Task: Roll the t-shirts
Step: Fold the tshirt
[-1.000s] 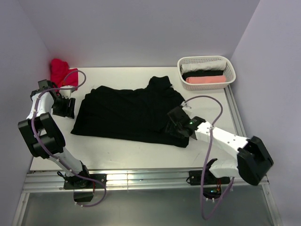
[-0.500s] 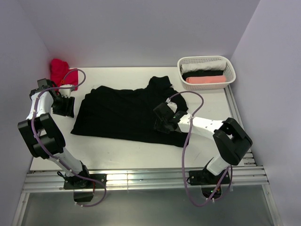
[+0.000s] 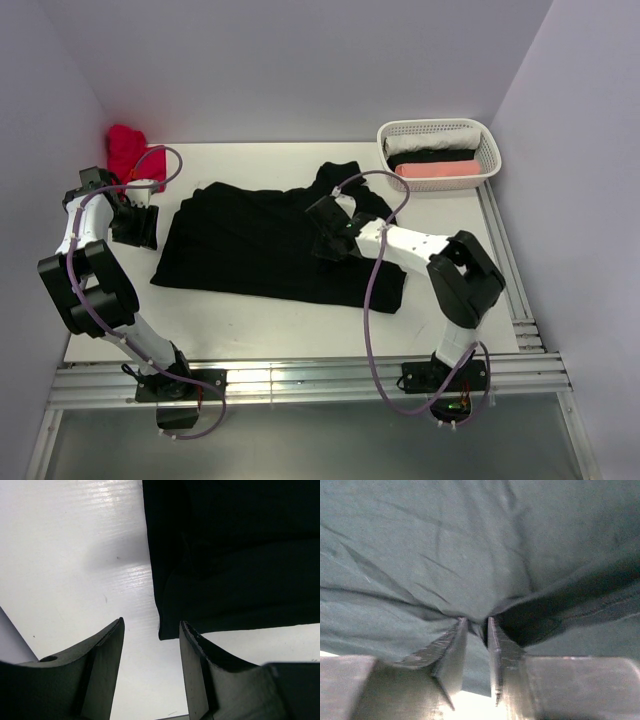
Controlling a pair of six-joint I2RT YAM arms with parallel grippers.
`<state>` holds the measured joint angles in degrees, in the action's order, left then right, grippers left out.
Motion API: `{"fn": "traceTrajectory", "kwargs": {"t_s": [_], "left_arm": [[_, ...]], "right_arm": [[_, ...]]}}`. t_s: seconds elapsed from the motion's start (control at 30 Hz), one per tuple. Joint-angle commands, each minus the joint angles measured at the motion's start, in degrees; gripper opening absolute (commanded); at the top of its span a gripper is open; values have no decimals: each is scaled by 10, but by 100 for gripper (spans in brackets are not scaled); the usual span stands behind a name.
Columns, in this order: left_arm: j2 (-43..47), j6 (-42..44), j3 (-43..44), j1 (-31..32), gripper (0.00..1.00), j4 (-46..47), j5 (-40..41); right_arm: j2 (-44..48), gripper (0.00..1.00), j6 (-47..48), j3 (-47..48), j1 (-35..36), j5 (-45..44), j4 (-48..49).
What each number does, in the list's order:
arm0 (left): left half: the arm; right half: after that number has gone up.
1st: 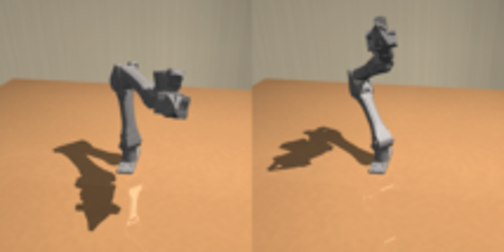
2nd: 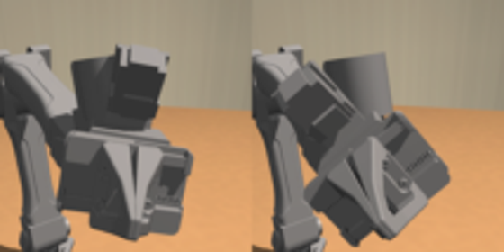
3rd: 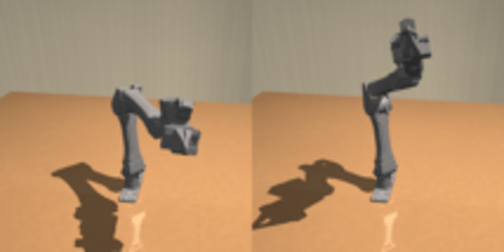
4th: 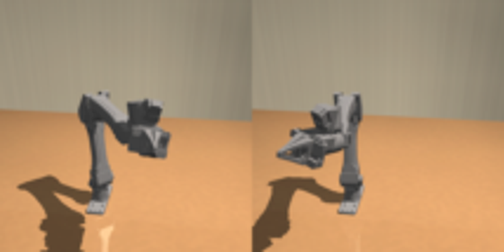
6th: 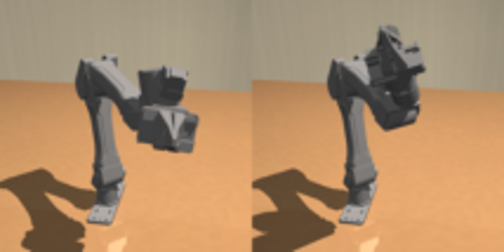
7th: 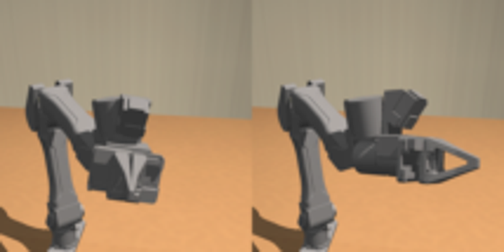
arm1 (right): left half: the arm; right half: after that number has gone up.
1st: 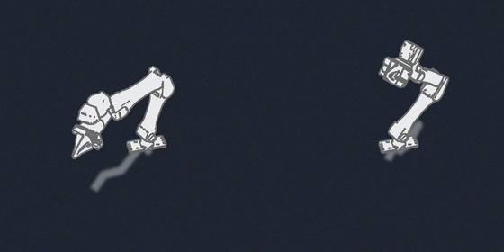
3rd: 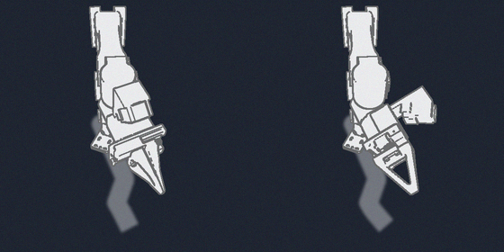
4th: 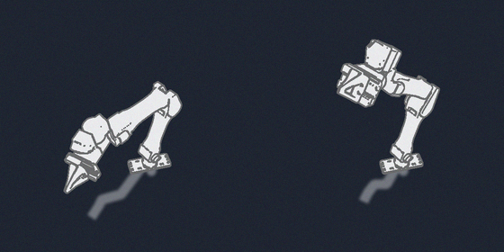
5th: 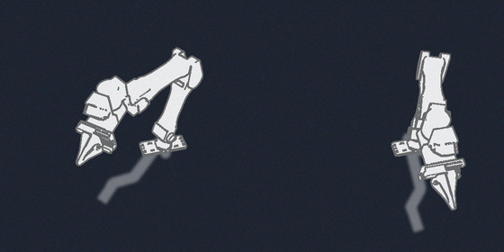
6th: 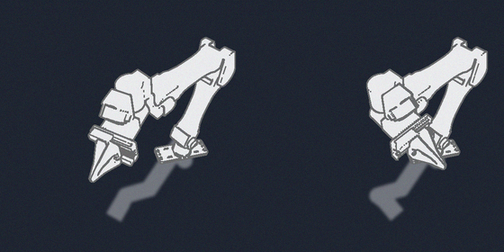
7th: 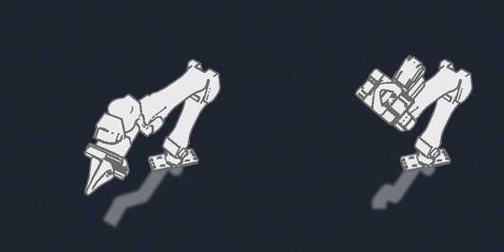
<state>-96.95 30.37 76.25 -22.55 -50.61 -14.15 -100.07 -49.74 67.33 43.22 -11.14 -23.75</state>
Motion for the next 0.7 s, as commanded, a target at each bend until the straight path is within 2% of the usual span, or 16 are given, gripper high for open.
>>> {"fn": "traceTrajectory", "kwargs": {"t_s": [0.0, 0.07, 0.4, 0.5, 0.67], "left_arm": [[18, -4, 18, -2, 53, -5, -15], [18, -4, 15, -2, 53, -5, -14], [8, -6, 23, -1, 54, -6, -22], [11, -2, 30, -2, 57, -7, -30], [14, 11, 53, 0, 59, -32, -75]], "right_arm": [[-27, 34, 32, 44, -5, -16, -31], [-35, 40, 40, 60, -9, -20, -34], [-30, 54, 63, 103, -26, -64, -47], [-2, 54, 61, 103, -28, -85, -53], [61, 52, 39, 45, -27, -96, -50]]}}
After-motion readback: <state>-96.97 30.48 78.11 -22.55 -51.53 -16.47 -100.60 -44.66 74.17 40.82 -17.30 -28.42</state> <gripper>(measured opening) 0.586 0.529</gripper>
